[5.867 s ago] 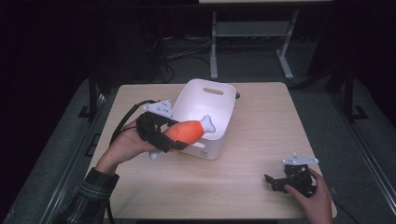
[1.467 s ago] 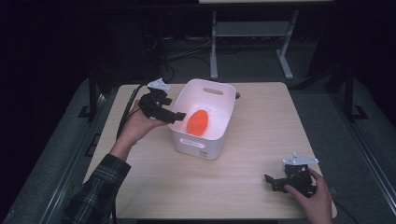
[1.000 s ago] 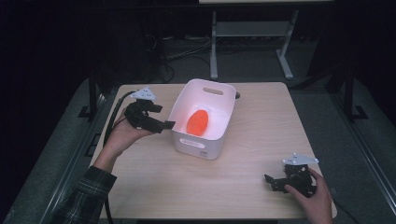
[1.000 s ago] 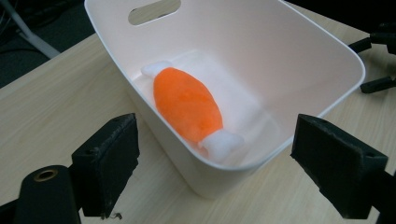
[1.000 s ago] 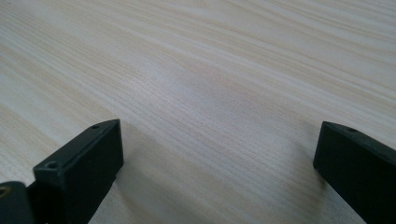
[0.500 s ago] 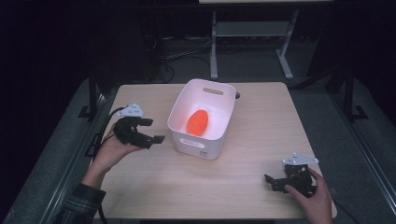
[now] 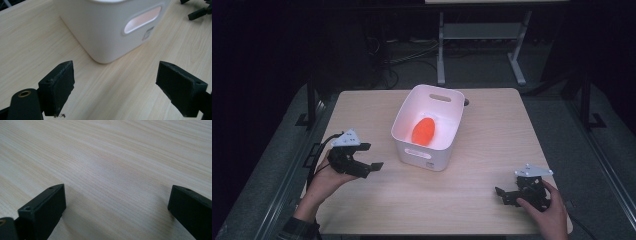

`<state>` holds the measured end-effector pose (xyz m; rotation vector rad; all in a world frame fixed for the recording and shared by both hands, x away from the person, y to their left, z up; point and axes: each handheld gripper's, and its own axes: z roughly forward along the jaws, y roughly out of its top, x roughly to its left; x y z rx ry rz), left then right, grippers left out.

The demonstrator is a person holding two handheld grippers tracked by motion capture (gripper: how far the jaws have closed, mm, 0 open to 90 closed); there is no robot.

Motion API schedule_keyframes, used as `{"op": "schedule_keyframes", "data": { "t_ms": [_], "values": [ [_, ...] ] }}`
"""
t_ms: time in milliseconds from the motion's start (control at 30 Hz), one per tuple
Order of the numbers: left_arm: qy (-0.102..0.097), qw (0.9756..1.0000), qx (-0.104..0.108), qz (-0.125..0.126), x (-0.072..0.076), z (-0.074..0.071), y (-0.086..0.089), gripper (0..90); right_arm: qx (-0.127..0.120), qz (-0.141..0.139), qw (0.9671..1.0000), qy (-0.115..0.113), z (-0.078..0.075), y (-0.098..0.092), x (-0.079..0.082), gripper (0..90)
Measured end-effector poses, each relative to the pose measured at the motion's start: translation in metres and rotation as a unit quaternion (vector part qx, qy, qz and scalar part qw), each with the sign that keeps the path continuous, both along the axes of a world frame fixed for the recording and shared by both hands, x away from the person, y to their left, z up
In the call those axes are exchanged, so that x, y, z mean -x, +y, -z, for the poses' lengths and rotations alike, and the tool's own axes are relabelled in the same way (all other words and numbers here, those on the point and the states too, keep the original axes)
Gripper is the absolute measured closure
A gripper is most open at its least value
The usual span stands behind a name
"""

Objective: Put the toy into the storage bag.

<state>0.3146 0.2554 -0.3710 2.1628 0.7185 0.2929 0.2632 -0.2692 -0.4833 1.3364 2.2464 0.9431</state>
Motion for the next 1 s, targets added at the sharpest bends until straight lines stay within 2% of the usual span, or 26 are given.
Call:
{"op": "schedule_keyframes", "data": {
  "t_ms": [200,400,633,800,1000],
  "values": [
    [0.001,0.9999,0.003,-0.015,0.014,0.019,0.007,14.4,0.000,0.000,1.0000,0.000,0.000,0.000,0.000,0.9],
    [-0.003,0.9996,-0.010,-0.026,0.026,0.040,0.009,14.4,0.000,0.000,1.0000,0.000,0.000,0.000,0.000,0.9],
    [-0.004,0.9991,-0.011,-0.040,0.038,0.059,0.012,14.4,0.000,0.000,1.0000,0.000,0.000,0.000,0.000,0.9],
    [0.000,0.9983,-0.020,-0.055,0.044,0.073,0.017,14.5,0.000,0.000,1.0000,0.000,0.000,0.000,0.000,0.9],
    [0.003,0.9966,-0.042,-0.070,0.048,0.089,0.020,14.4,0.000,0.000,1.0000,0.000,0.000,0.000,0.000,0.9]
  ]
}}
